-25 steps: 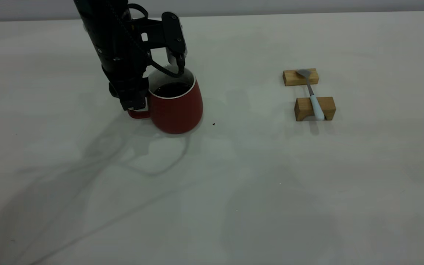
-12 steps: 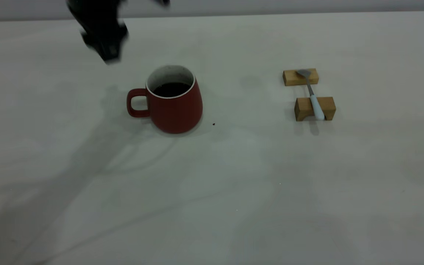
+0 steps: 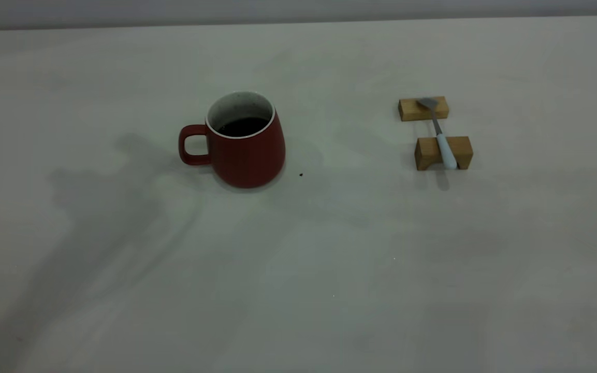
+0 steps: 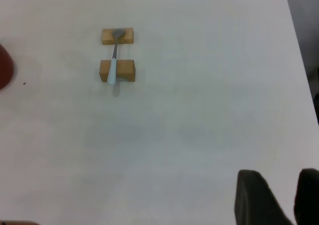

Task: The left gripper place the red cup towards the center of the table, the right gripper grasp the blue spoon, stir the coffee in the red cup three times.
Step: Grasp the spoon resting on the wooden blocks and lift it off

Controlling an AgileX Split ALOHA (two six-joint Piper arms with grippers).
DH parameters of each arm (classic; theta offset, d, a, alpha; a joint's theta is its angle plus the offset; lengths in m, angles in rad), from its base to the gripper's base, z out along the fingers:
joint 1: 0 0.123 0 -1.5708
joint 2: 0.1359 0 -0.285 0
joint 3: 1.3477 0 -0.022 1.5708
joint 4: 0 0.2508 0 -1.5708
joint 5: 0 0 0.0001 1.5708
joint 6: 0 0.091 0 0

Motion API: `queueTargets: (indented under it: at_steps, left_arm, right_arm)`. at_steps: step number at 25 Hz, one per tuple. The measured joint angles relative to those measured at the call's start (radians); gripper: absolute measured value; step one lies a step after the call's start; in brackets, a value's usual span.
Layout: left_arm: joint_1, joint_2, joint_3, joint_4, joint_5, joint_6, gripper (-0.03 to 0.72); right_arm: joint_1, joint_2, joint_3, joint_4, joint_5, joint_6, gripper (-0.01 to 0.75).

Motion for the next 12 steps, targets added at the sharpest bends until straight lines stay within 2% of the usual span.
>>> queueTargets:
  at_steps: [7,12]
  left_arm:
    - [0.0,-0.186,0.0,-0.029,0.0,-0.108,0.427]
    - [0.0,-0.375,0.004,-0.203,0.0,-0.131,0.426]
  right_arm:
    - [0.0,0.0,0.0,0.0,0.0,0.0,0.237]
    - [0.0,0.0,0.0,0.0,0.0,0.0,0.237]
